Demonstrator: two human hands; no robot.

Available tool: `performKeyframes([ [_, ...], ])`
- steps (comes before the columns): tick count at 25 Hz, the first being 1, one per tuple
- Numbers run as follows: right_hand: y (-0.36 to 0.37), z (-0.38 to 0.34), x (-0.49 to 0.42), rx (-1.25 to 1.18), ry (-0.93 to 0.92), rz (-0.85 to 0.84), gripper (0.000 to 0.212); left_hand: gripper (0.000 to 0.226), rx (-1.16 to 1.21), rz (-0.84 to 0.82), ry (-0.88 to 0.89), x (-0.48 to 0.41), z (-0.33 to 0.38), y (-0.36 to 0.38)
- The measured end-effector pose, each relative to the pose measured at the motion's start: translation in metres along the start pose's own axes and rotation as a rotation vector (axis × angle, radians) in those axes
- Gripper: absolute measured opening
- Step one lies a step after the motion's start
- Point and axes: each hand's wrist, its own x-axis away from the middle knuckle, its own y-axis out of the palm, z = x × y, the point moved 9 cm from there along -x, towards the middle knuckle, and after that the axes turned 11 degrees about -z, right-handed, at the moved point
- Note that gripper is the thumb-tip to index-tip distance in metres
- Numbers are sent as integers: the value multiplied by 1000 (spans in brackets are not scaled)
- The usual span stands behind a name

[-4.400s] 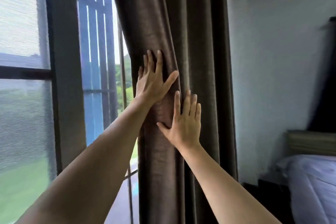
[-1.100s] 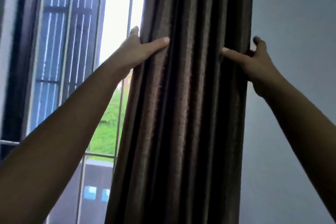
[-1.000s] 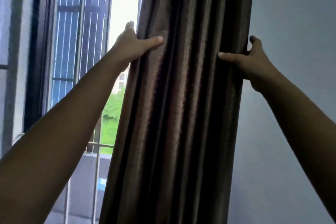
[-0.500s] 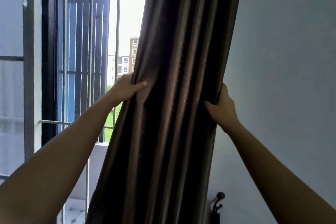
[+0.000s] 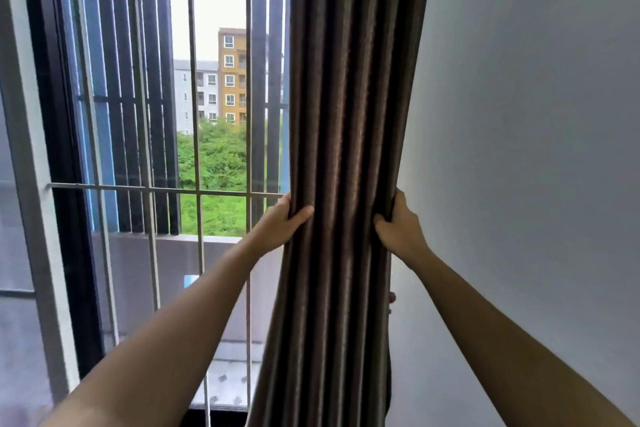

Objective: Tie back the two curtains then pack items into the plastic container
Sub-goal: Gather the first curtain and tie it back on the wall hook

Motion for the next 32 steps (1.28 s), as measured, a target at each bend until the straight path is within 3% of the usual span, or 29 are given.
performKeyframes([
  [2,-4,11,5,-1,26,-4,62,35,48,-41,16,1,-1,20],
  [4,-26,14,13,-18,3,148,71,38,77,-80,29,-1,4,31],
  [6,-51,-3,28,35,-128,375,72,46,166,-108,73,-6,11,29],
  [8,-52,-37,41,164,-317,465,59,59,265,-72,112,-14,14,14],
  [11,-5,-71,29,351,-474,265,38,84,89,83,138,-19,25,-15],
  [13,34,-68,13,369,-408,71,38,84,-92,174,162,-12,38,-23],
  [15,61,-53,3,374,-274,-2,45,82,-202,181,177,-10,42,-21],
  [21,84,-15,11,481,-71,103,60,51,-211,-4,88,-22,27,4],
  [28,158,38,37,418,-52,-166,68,24,8,-289,-21,-26,-3,38],
  [32,175,45,34,398,-76,-257,74,31,82,-298,-55,-25,-9,37],
])
